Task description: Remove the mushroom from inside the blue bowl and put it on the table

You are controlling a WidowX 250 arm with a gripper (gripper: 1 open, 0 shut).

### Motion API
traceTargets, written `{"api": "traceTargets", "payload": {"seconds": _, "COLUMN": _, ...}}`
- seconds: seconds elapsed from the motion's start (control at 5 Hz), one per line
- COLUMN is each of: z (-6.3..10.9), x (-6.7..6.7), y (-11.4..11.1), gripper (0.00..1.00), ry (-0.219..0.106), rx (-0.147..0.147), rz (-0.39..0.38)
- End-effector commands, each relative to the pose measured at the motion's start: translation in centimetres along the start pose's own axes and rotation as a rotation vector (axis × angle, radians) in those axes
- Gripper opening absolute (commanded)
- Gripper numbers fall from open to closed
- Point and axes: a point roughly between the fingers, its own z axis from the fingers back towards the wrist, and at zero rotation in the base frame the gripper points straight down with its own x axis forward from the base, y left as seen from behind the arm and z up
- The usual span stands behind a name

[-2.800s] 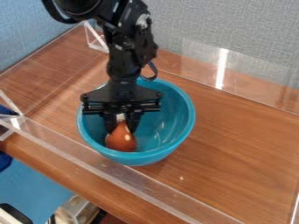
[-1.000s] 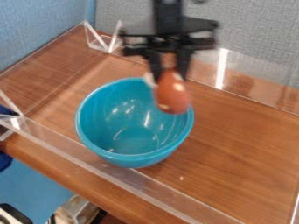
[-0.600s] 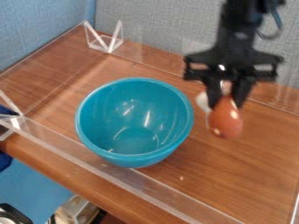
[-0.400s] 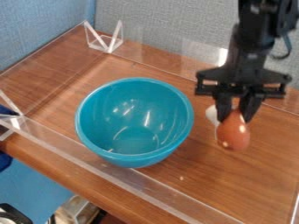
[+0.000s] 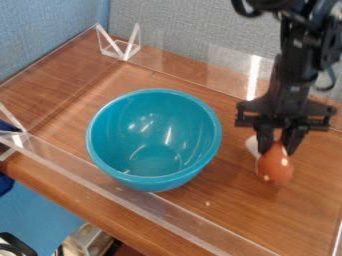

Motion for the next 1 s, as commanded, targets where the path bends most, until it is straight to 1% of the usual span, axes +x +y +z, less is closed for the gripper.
{"api": "traceTargets", "payload": {"seconds": 0.0, "z": 0.0, "x": 2.2, "y": -0.7, "gripper": 0.00, "ry": -0.033, "rx": -0.048, "rz": 0.019}}
{"api": "traceTargets", "payload": {"seconds": 0.4, "z": -2.4, "x": 3.9, "y": -1.0, "gripper": 0.00, "ry": -0.014, "rx": -0.051, "rz": 0.034}}
{"api": "traceTargets", "payload": {"seconds": 0.8, "z": -4.0, "x": 4.7, "y": -1.1, "gripper": 0.00, "ry": 0.005, "rx": -0.051, "rz": 0.045}}
